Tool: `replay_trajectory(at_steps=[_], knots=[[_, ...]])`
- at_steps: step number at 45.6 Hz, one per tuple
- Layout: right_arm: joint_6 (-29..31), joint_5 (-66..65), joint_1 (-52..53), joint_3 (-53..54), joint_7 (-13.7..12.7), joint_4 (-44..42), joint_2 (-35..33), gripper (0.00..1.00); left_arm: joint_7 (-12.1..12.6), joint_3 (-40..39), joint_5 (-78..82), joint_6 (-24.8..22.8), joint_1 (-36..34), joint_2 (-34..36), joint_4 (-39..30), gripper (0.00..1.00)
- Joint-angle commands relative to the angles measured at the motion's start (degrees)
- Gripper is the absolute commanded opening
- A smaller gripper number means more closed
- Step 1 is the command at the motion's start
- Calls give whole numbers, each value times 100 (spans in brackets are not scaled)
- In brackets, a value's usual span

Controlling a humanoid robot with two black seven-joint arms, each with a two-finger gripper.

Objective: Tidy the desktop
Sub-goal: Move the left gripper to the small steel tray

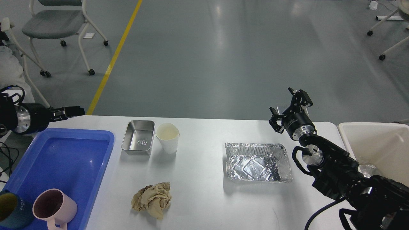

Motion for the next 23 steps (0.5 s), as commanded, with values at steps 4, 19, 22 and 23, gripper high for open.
replay_trajectory(at_steps=[4, 19, 22, 23], knots=[[-8, -1, -3, 0, 0, 0, 9, 100, -5, 481, 25, 431, 26, -1076, 761, 88], [1, -1, -38, 0, 0, 0, 0, 100, -23, 983, 17, 669, 52, -2245, 1780, 85], [1, -1, -38, 0, 0, 0, 0, 100, -49, 974, 17, 669, 78, -2465, 2061, 83], [1, 7, -38, 0, 0, 0, 0, 100, -58, 974, 17, 669, 87, -2535, 2166, 83]])
